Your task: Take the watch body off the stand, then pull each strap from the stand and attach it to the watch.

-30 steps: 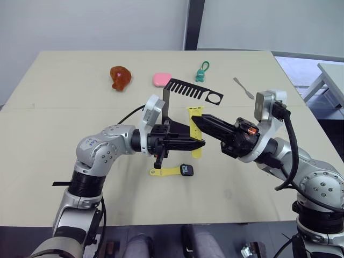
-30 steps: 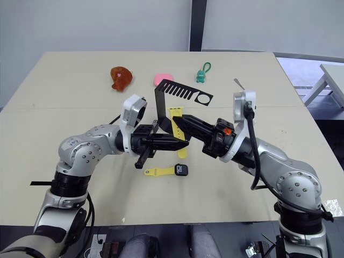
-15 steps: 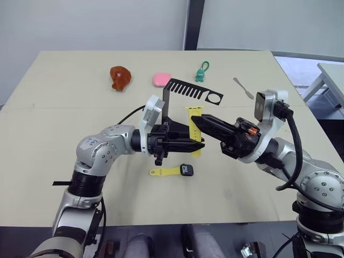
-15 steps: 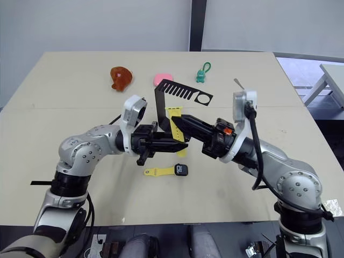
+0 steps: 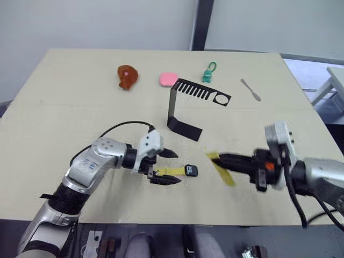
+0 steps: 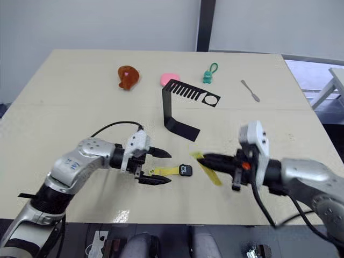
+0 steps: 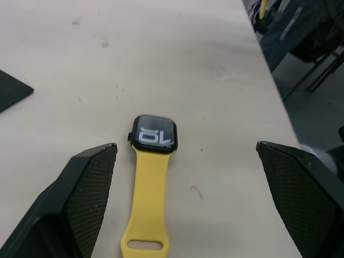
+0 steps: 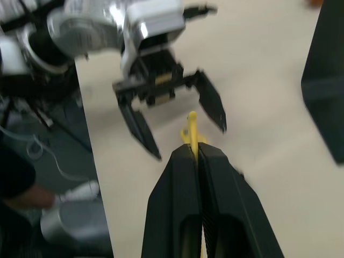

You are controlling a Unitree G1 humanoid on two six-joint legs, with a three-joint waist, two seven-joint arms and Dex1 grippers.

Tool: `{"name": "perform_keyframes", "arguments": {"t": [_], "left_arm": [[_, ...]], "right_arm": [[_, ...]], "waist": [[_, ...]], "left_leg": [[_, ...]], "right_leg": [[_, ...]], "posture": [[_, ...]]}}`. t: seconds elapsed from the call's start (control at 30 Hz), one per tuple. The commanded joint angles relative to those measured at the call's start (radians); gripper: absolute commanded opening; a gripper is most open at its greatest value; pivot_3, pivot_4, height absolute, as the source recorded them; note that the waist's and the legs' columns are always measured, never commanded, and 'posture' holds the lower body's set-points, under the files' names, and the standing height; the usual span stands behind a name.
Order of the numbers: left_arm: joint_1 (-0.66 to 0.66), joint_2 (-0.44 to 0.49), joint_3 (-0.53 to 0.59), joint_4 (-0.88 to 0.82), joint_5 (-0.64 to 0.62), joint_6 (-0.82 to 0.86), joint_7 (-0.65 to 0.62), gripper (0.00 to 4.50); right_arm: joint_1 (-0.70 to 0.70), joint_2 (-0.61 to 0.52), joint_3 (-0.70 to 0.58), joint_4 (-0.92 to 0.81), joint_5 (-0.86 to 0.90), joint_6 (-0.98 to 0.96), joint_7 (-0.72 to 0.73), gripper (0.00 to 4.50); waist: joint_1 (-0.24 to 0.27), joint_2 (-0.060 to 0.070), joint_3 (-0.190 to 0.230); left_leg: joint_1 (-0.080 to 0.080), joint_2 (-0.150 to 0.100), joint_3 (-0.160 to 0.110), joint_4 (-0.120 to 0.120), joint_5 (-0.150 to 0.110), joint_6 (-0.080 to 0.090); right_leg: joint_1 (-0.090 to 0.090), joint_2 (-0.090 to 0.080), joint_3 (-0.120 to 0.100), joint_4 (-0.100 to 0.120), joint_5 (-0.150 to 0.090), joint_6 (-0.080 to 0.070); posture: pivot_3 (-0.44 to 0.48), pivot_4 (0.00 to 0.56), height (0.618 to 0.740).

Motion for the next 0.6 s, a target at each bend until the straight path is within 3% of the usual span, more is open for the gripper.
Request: {"name": "perform_keyframes", "arguments": {"t": [0.03, 0.23, 0.6], "left_arm": [[-0.018, -0.04, -0.037, 0.012, 0.079, -0.058, 0.039, 4.46], [-0.009, -0.096, -0.072, 0.063, 0.162, -0.106, 0.069, 4.46], [-0.011, -0.158, -0.076, 0.103, 0.227, -0.103, 0.089, 4.46]], "right_arm": [[0.056, -0.018, -0.035, -0.024, -0.131, -0.1, 0.087, 0.0], [0.106, 0.0, -0.011, -0.024, -0.253, -0.171, 0.12, 0.0], [0.142, 0.012, -0.006, -0.025, -0.297, -0.189, 0.149, 0.0]], "waist": [[-0.002, 0.0, 0.0], [-0.003, 0.0, 0.0], [-0.001, 0.0, 0.0]], "left_leg": [[0.0, 0.0, 0.0, 0.001, 0.0, 0.0], [0.0, 0.0, 0.0, 0.0, 0.0, 0.0], [0.0, 0.0, 0.0, 0.001, 0.0, 0.001]], "right_leg": [[0.0, 0.0, 0.0, 0.0, 0.0, 0.0], [0.0, 0.001, 0.0, 0.001, 0.0, 0.0], [0.0, 0.0, 0.0, 0.001, 0.0, 0.0]], "posture": [[0.0, 0.15, 0.74], [0.0, 0.15, 0.74], [0.0, 0.15, 0.74]]}}
